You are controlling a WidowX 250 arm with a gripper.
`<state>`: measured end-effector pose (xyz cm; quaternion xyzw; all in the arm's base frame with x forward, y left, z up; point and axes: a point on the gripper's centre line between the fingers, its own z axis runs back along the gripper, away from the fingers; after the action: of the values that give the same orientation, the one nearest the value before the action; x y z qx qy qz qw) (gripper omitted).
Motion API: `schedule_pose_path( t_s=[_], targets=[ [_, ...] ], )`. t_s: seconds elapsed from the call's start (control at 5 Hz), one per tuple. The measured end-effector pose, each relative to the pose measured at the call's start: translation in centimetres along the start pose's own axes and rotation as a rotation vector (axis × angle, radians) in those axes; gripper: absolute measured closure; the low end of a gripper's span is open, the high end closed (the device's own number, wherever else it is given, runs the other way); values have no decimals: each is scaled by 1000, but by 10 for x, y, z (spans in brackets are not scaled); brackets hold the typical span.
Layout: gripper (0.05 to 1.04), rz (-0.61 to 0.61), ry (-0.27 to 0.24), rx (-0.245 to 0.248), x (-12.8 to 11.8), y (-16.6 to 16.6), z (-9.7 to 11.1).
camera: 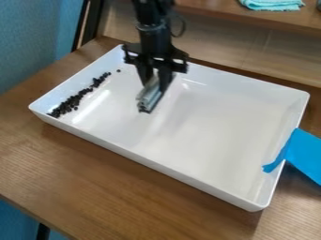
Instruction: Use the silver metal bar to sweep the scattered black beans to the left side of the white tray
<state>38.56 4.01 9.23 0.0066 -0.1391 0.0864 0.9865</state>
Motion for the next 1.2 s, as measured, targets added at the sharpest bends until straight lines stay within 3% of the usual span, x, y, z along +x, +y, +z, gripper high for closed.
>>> schedule_pose_path(
  t_s=[0.4, 0.6, 0.8, 1.0, 1.2],
  targets=[
    [711, -26, -7, 8, -23, -52, -13],
    [711, -9, -35, 5, -22, -73, -10],
    [711, 7, -41, -2, -17, -91, -20],
    [645, 14, -42, -3, -14, -103, -35],
    [344, 20, -33, -3, -10, -109, -49]
  ],
)
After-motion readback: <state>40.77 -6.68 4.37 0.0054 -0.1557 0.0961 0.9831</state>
